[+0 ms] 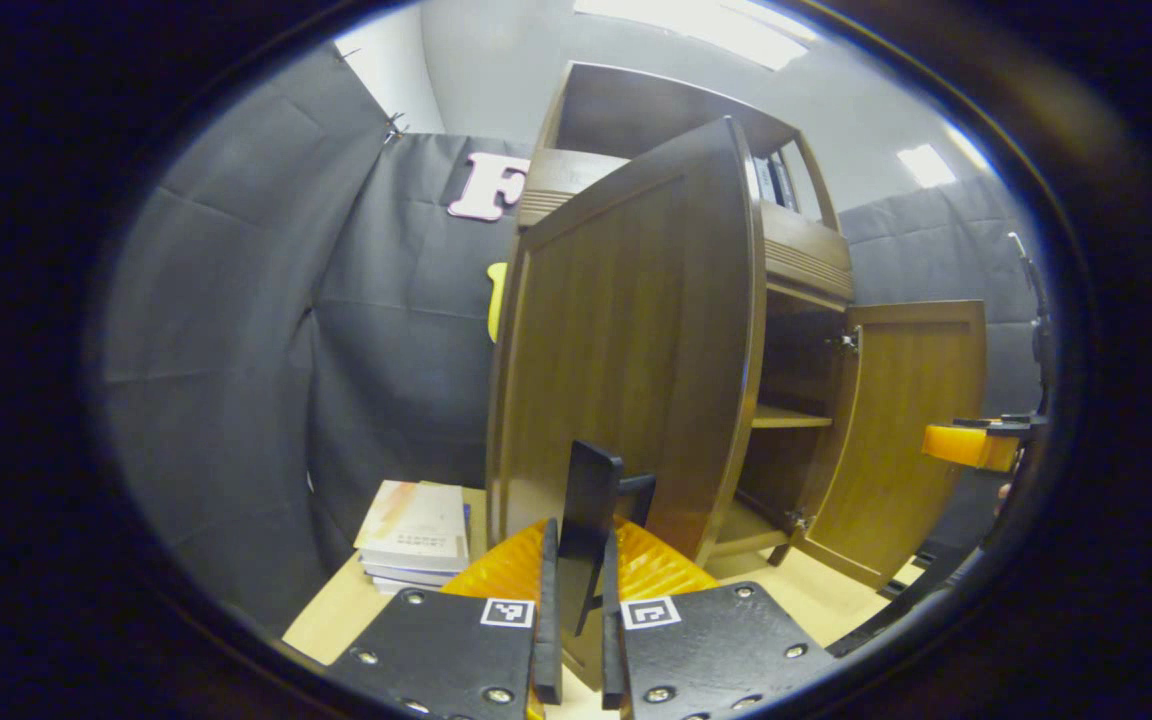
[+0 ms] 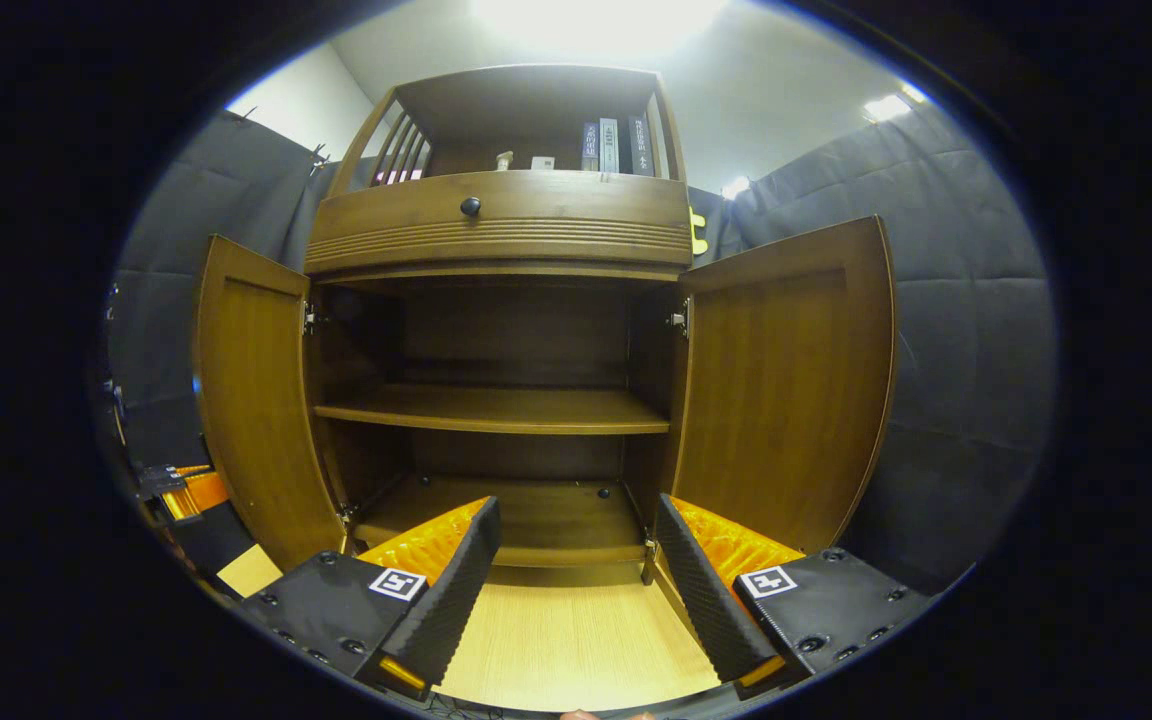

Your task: Open the right door of the double-door shoe cabinet with the right hand, and open the left door with the left hand.

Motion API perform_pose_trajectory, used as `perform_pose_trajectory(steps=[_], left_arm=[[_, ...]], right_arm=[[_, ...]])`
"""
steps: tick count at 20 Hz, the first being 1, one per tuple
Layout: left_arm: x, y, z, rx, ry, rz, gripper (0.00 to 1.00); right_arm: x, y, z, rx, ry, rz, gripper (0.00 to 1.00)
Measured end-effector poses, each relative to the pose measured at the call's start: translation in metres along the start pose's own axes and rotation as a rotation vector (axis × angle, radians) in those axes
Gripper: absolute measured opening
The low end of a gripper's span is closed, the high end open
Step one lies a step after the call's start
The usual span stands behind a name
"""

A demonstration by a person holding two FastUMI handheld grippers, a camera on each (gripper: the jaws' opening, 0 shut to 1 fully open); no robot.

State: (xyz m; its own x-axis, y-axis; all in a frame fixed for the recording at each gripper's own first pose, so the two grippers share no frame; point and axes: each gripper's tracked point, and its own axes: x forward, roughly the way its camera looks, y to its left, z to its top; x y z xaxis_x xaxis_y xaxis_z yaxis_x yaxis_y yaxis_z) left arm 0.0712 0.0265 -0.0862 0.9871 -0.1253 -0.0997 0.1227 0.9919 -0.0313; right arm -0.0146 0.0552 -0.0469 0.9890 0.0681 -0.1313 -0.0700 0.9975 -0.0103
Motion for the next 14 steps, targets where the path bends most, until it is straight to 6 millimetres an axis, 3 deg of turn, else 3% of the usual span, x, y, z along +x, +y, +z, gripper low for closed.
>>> perform_pose_trajectory(steps=[1, 4, 5, 6, 7, 9, 14], left_arm=[[-0.004, 0.016, 0.0, 0.017, 0.0, 0.019, 0.18], [-0.014, 0.073, -0.003, 0.07, -0.015, 0.061, 0.1], [-0.014, 0.08, -0.001, 0.085, -0.025, 0.036, 0.08], [-0.014, 0.085, -0.002, 0.093, -0.022, 0.005, 0.06], [-0.014, 0.089, -0.002, 0.096, -0.023, -0.024, 0.1], [-0.014, 0.102, 0.002, 0.069, -0.024, -0.059, 0.06], [-0.015, 0.105, 0.002, 0.048, -0.029, -0.089, 0.08]], right_arm=[[0.0, 0.002, -0.003, 0.0, 0.01, 0.007, 0.98], [-0.002, 0.007, -0.002, -0.001, 0.016, 0.019, 0.93], [-0.004, 0.006, 0.001, -0.003, 0.01, 0.016, 0.98], [-0.005, 0.005, 0.003, -0.004, 0.01, 0.013, 0.93], [-0.006, 0.004, 0.005, -0.005, 0.011, 0.012, 0.93], [-0.009, -0.001, 0.01, -0.02, 0.002, -0.002, 0.94], [-0.018, -0.028, 0.015, -0.044, -0.005, -0.061, 0.97]])
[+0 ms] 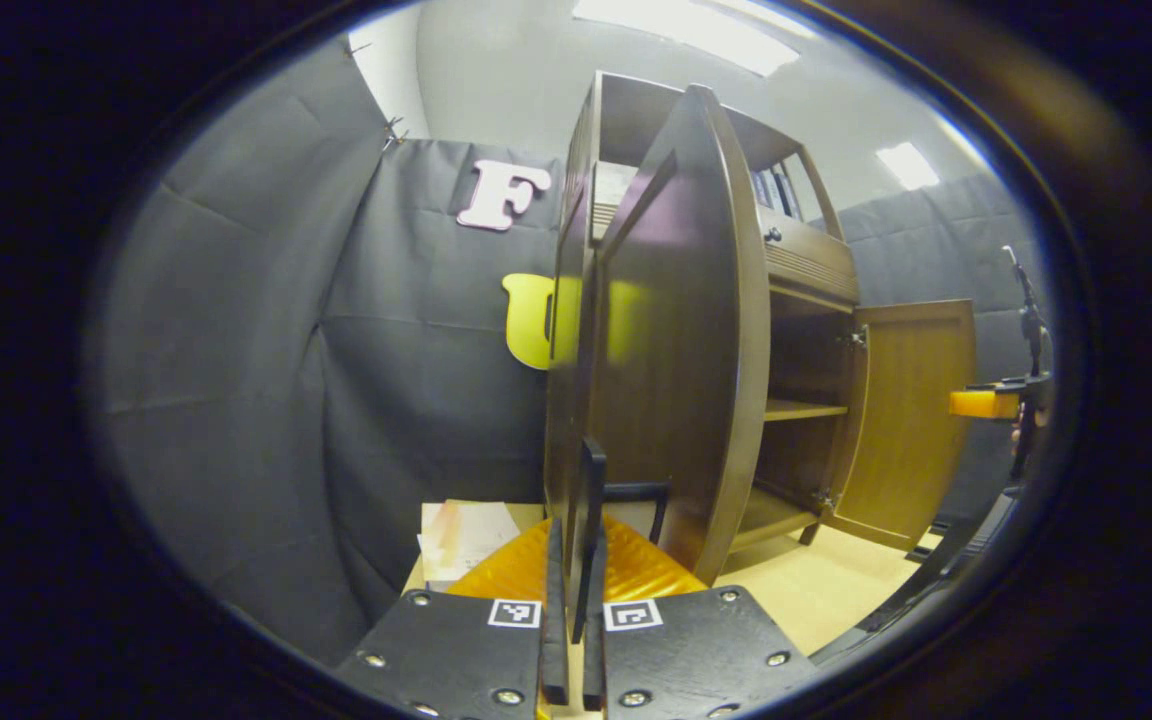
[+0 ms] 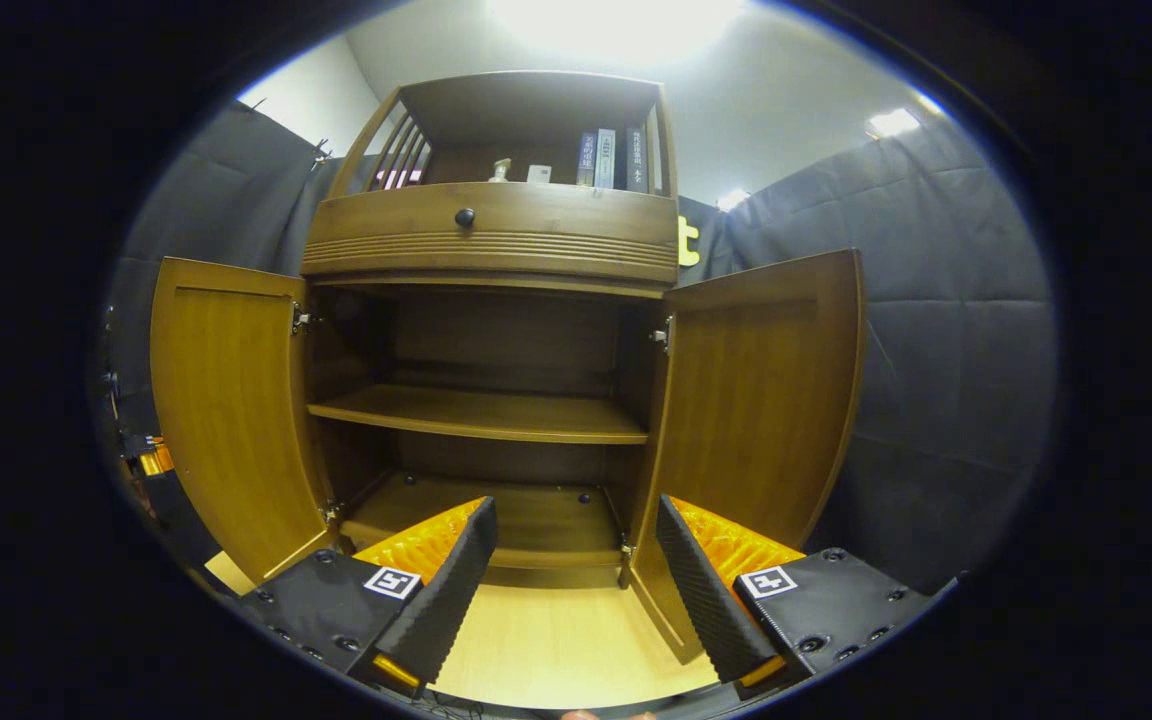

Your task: Open the right door of the double-door shoe cabinet with the right hand, and open the left door with the left hand.

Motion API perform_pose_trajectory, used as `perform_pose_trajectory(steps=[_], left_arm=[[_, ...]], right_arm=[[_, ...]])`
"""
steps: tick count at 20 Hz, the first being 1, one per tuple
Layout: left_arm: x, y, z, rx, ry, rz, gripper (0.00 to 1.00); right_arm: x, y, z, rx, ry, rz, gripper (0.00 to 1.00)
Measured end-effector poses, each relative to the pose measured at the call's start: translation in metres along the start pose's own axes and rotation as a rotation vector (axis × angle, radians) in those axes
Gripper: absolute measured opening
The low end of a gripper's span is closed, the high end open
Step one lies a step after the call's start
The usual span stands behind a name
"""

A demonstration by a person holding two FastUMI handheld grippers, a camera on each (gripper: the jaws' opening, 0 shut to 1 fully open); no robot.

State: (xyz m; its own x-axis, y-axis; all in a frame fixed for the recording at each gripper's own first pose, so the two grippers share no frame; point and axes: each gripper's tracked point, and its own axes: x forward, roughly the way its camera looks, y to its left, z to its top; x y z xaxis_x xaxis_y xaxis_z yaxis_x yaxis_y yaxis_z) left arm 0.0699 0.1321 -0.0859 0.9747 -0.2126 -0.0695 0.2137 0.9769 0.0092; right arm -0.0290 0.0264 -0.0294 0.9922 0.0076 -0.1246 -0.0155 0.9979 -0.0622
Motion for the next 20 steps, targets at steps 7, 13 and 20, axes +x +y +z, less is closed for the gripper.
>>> perform_pose_trajectory(steps=[7, 13, 20], left_arm=[[-0.002, 0.0, 0.0, 0.014, 0.011, 0.025, 0.08], [-0.038, 0.007, -0.003, -0.05, 0.013, 0.078, 0.06], [-0.104, -0.002, 0.039, -0.042, -0.022, 0.232, 0.07]], right_arm=[[-0.011, -0.031, -0.005, 0.014, 0.02, -0.073, 1.0], [-0.023, -0.047, -0.006, 0.008, 0.029, -0.122, 1.0], [-0.024, -0.072, 0.008, 0.001, -0.012, -0.174, 1.0]])
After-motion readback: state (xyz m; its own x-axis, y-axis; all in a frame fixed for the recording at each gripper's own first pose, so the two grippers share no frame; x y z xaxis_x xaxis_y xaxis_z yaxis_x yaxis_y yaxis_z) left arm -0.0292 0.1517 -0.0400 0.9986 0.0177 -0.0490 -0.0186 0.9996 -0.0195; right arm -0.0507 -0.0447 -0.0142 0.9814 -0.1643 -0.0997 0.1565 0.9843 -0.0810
